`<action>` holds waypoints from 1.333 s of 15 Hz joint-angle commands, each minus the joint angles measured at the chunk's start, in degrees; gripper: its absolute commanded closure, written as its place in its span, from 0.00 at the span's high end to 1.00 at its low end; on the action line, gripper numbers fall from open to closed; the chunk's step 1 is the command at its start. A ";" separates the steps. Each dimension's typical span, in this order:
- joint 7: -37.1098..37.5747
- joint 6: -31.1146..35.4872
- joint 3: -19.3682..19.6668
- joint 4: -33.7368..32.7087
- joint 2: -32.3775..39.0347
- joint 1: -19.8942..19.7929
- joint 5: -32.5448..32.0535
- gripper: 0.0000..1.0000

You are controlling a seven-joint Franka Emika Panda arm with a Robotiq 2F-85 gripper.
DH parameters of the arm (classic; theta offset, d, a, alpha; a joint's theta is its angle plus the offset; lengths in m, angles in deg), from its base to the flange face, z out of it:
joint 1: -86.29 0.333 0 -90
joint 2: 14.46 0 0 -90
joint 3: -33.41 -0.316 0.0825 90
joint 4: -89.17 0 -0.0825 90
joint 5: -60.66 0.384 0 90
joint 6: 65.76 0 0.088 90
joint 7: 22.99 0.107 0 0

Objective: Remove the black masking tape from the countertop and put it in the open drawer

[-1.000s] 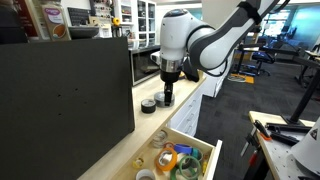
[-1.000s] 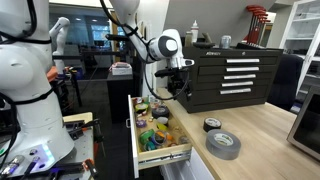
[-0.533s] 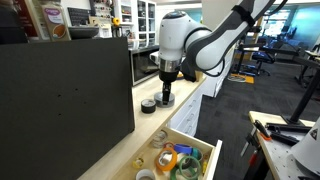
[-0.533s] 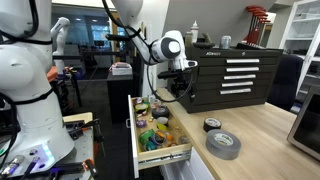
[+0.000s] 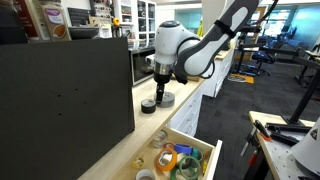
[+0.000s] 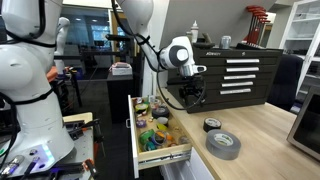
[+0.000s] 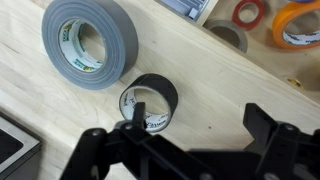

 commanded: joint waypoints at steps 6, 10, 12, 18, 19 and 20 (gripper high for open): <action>-15.47 2.42 -1.83 -8.42 9.00 -4.23 5.87 1.00; -22.58 1.65 -4.67 -11.31 11.80 -6.96 9.90 1.00; -28.45 2.10 -7.53 -12.56 13.49 -9.66 12.42 1.00; -38.76 1.80 -10.84 -16.15 17.53 -13.44 14.14 1.00; -39.90 1.75 -10.86 -16.61 18.02 -13.66 14.06 1.00; -41.03 1.59 -10.95 -17.19 18.54 -13.99 14.23 1.00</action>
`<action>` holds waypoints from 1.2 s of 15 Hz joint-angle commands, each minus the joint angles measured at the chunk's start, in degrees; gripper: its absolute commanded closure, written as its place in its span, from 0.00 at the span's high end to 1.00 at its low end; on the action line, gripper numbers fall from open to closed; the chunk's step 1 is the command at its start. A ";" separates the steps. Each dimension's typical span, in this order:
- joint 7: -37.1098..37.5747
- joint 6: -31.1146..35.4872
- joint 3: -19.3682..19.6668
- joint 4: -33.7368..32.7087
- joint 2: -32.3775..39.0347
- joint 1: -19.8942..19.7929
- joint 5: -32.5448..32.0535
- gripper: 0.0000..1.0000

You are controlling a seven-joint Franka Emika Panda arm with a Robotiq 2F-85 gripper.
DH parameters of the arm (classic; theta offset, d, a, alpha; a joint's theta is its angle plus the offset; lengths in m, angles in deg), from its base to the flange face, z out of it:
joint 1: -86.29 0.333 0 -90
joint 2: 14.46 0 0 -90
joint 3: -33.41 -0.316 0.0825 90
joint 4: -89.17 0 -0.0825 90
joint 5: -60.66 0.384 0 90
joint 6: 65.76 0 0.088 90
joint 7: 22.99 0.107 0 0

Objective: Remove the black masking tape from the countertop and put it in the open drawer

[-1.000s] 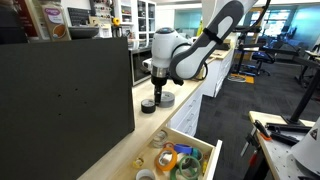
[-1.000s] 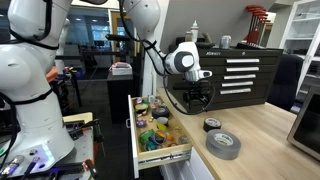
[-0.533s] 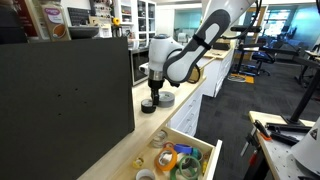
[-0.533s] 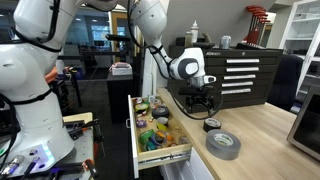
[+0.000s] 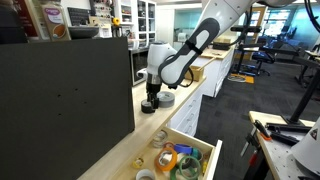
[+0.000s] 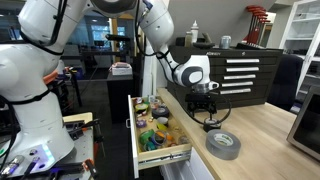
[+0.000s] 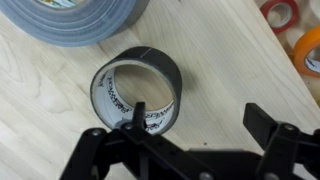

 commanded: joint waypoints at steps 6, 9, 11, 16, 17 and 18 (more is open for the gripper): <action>-7.77 -1.04 -1.51 -3.95 3.86 -2.88 2.35 1.00; -8.82 -0.71 -1.54 -3.90 4.49 -3.12 2.58 0.74; -9.20 -0.41 -1.57 -3.86 4.68 -3.22 2.76 0.69; -8.93 -0.62 -1.66 -4.20 4.86 -3.39 3.66 0.36; -8.97 -0.66 -1.68 -4.22 4.83 -3.42 3.85 0.31; -8.92 -0.58 -1.59 -4.17 4.78 -3.35 3.93 0.23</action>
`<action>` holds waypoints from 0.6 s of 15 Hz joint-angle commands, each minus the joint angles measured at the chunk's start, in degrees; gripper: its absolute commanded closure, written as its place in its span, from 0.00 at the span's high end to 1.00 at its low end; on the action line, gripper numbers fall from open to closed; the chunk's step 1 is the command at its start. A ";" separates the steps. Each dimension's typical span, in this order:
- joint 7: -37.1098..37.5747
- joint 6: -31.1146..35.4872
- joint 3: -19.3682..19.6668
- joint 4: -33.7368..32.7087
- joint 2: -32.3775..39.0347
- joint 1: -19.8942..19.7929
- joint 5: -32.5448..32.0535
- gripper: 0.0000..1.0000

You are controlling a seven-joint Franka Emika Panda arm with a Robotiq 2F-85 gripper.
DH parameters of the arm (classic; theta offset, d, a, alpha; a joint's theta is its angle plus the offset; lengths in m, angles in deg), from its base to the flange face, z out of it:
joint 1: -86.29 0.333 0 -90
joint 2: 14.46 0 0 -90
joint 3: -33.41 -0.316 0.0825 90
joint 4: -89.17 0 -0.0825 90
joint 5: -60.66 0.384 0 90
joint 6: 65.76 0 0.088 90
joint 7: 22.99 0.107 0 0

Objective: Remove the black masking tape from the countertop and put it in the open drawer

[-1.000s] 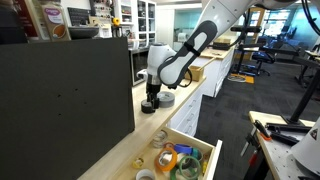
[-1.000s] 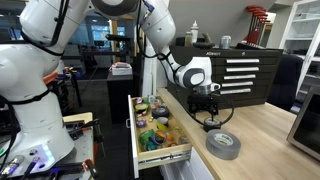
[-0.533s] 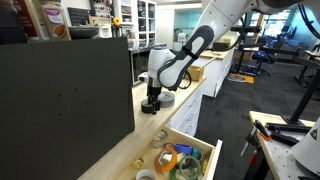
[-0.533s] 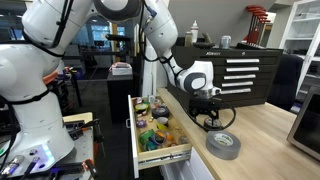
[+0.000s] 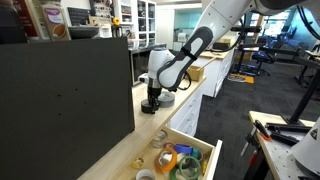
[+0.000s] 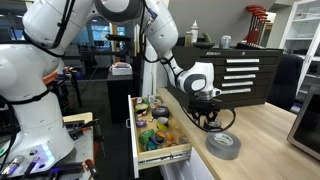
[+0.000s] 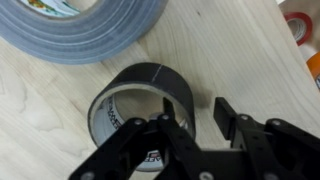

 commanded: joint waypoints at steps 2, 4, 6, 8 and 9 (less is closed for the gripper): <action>-2.03 -0.36 -1.36 -0.71 -0.01 -1.56 1.36 0.09; -1.57 0.32 -0.73 0.02 -0.91 -1.02 0.74 0.02; -0.92 1.48 -0.14 1.46 -2.75 -0.54 0.19 0.00; 0.01 3.40 0.77 3.42 -5.44 0.08 -0.62 0.03; 0.26 4.67 1.10 4.85 -7.49 0.11 -0.86 0.03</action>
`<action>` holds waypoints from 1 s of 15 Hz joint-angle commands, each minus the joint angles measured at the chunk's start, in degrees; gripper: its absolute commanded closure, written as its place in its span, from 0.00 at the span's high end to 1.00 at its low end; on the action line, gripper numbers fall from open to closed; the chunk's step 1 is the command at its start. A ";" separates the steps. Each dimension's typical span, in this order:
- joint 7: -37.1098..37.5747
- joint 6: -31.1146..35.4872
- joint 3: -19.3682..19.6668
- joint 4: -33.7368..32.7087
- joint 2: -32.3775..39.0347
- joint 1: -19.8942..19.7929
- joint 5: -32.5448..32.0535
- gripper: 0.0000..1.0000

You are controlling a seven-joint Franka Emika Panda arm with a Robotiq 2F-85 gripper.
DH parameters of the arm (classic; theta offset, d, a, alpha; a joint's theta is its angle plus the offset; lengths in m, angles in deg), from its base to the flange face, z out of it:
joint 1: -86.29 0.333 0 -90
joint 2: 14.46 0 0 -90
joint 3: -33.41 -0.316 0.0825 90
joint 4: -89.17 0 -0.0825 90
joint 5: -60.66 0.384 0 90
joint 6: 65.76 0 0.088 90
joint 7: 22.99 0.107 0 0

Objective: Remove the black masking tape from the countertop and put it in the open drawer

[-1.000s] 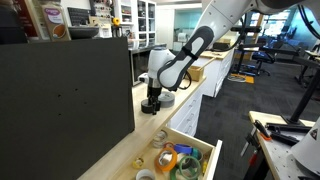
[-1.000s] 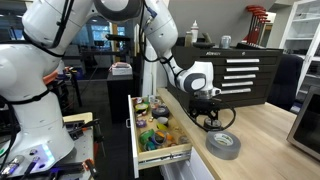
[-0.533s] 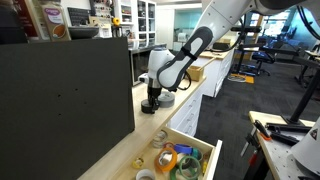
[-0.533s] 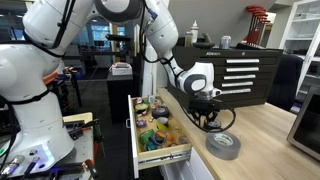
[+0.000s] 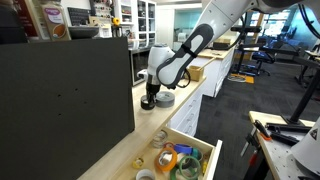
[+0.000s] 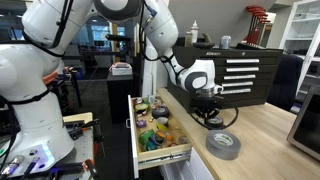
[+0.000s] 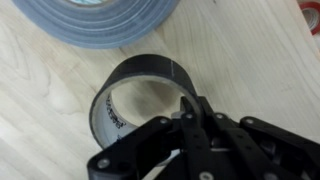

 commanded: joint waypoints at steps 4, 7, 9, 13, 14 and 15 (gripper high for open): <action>2.44 5.56 2.70 10.61 -13.64 0.81 -1.20 0.03; 6.08 3.67 4.33 16.79 -19.67 2.51 -1.33 0.03; 8.86 3.18 5.29 21.36 -23.56 4.05 -2.31 0.03; 16.14 1.93 6.81 28.85 -29.66 7.94 -6.40 0.03; 18.41 1.26 6.93 30.46 -30.99 9.02 -7.61 0.03; 20.23 0.63 6.84 31.90 -32.17 9.81 -8.49 0.03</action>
